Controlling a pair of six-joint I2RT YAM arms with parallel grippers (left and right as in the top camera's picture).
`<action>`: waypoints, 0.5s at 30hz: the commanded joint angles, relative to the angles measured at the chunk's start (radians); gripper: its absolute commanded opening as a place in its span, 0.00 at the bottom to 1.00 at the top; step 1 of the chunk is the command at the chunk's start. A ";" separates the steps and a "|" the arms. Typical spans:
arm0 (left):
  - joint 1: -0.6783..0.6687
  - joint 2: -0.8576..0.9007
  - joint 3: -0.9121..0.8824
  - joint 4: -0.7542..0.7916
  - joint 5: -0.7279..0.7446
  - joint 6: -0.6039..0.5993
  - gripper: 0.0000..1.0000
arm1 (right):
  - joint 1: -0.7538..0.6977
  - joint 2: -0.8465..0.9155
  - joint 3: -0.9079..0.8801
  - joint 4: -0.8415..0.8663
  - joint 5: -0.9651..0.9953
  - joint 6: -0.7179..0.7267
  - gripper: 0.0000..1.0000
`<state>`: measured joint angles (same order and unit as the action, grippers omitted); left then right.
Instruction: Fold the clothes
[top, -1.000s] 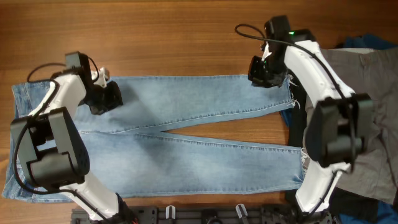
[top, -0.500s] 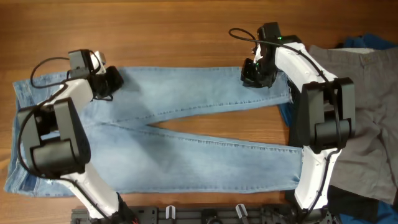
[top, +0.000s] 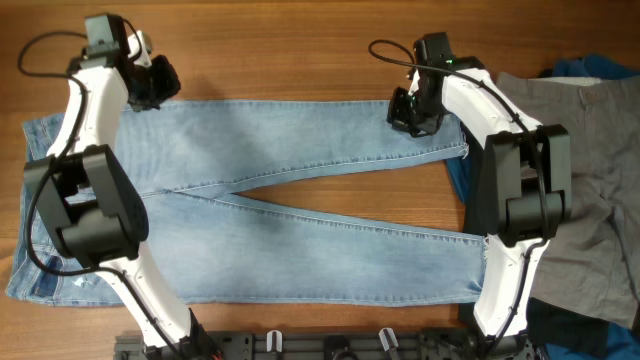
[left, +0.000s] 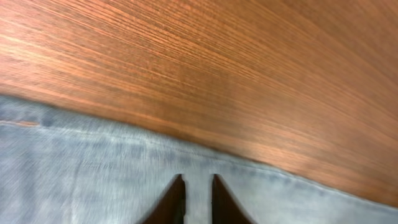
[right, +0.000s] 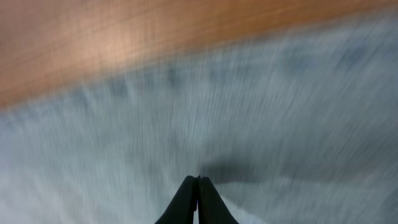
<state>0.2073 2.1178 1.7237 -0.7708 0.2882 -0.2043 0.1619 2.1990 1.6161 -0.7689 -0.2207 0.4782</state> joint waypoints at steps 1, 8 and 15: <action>0.009 -0.064 0.042 -0.094 -0.010 0.082 0.25 | -0.003 0.035 -0.003 0.072 0.112 0.092 0.04; 0.009 -0.185 0.042 -0.241 -0.010 0.097 0.46 | -0.029 0.132 -0.002 0.259 0.109 0.156 0.04; 0.009 -0.279 0.042 -0.277 -0.011 0.097 0.61 | -0.092 0.105 0.105 0.327 0.060 -0.041 0.04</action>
<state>0.2108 1.8977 1.7489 -1.0424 0.2813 -0.1196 0.1261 2.2753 1.6489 -0.4404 -0.1596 0.5625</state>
